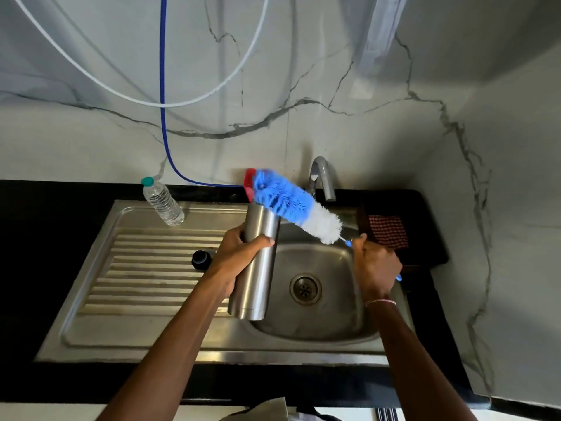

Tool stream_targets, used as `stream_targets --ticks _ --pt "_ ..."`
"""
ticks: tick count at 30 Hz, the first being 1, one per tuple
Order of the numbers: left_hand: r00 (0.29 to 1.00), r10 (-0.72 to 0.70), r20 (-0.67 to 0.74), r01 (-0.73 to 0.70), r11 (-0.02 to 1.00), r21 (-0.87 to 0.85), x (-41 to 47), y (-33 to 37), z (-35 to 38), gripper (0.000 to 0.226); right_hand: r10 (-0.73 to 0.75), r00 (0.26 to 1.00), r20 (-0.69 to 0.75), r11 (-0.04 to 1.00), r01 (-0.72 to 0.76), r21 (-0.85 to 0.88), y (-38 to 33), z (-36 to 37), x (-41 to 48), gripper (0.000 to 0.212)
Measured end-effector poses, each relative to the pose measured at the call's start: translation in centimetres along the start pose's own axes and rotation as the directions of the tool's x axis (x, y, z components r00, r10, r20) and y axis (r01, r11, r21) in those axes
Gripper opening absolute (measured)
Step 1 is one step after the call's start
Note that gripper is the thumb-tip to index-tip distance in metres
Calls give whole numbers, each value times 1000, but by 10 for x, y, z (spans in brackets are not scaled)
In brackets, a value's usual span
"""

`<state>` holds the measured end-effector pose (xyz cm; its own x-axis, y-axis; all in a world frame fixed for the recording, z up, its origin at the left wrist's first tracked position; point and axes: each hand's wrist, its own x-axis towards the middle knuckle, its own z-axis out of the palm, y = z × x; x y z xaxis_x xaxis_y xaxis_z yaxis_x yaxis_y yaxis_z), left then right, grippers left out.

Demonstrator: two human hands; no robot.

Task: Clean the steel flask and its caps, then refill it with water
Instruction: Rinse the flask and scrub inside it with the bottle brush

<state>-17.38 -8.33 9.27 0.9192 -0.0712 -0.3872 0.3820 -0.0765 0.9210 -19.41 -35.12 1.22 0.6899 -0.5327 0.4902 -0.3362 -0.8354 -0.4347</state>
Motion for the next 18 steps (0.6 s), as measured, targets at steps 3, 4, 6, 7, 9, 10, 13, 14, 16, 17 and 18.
stream_targets --ticks 3,4,6,7,9,10,13,14,16,17,18 --pt "997 16 78 -24 995 95 0 -2 11 33 -53 998 -39 999 53 2 -31 1 4 50" --pt "994 27 103 -39 992 120 1 -2 15 38 -69 997 -43 997 69 16 -43 1 6 49" --pt "994 25 104 -38 992 121 2 -4 17 56 -118 992 -48 992 120 40 -57 2 10 50" --pt "997 10 76 -18 994 109 2 -4 15 65 -132 990 -44 990 134 47 -56 1 11 51" --pt "1000 -24 17 23 998 55 3 -4 9 78 -113 993 -41 993 115 37 -39 0 10 51" --pt "999 -34 -3 34 999 16 3 -4 5 80 -80 996 -33 997 81 20 -27 -1 7 51" --pt "1000 -6 4 6 1000 -10 2 -2 -3 70 15 1000 -3 1000 -15 -13 -1 -1 -2 53" --pt "1000 13 20 -13 1000 13 1 -1 -2 63 9 1000 -2 1000 -9 -16 -1 -1 -2 53" --pt "999 46 24 -48 997 59 1 1 6 47 -45 999 -30 999 44 -19 -16 0 4 52" --pt "998 63 17 -65 995 82 1 2 11 39 -70 997 -45 998 69 -13 -28 0 8 51" --pt "997 78 10 -78 992 101 1 3 15 34 -92 994 -54 996 92 2 -41 -1 11 51"
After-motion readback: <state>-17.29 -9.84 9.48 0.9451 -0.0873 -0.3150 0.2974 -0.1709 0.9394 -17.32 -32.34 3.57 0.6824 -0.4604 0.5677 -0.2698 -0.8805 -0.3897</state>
